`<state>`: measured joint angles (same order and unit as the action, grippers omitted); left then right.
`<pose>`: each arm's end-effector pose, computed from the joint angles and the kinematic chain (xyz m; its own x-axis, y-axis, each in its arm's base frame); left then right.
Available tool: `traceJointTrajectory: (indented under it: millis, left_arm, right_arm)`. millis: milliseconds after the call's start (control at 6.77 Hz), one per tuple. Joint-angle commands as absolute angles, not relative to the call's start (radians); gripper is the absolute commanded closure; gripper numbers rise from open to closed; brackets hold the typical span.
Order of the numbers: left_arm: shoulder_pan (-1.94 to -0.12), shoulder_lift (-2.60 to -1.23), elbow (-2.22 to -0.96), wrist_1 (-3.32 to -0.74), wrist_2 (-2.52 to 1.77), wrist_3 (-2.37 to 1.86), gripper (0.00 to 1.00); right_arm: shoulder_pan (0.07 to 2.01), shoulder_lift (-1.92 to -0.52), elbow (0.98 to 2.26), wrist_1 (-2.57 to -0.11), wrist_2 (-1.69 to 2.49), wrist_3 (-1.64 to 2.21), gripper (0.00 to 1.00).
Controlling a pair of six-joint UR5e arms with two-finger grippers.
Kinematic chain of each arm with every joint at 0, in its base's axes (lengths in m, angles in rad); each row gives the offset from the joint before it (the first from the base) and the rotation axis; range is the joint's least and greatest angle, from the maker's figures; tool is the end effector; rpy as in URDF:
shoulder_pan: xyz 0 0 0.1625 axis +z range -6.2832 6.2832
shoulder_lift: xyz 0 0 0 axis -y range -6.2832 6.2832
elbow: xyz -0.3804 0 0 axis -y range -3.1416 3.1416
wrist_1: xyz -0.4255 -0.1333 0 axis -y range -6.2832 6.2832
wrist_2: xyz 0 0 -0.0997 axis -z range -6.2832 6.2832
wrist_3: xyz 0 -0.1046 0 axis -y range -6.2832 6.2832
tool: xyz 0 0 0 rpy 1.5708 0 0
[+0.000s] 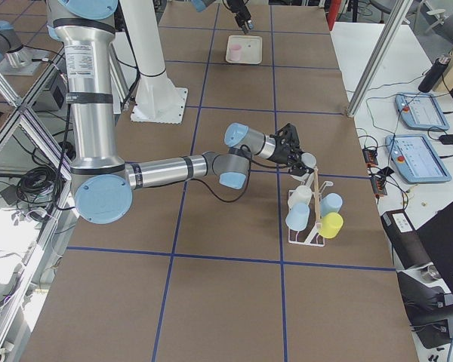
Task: Transfer IKEA cup to right arm and place on rack
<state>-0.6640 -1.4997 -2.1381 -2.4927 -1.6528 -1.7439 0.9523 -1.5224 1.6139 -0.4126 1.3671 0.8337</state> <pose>0.2896 -0.3850 0.2567 0.0232 -0.2361 -0.9714 0.5629 0.8062 -0.1825 -0.2051 -0.5546 0.4413 0.7466 -0.0861 0.6597 -0.5502 0.4775 0.6851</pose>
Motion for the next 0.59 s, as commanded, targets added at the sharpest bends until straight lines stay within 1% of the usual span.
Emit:
traceJointTrajectory:
  millis: [0,443]
  left_arm:
    - [-0.663,-1.502,-2.126,-2.494,-1.652,-1.749,0.00]
    - [-0.663,-1.502,-2.126,-2.494,-1.652,-1.749,0.00]
  right_arm:
    - [0.951,-1.516,1.597,-0.411,1.364,0.781,1.00]
    - [0.950,-1.509,1.579,-0.411,1.362,0.781,1.00]
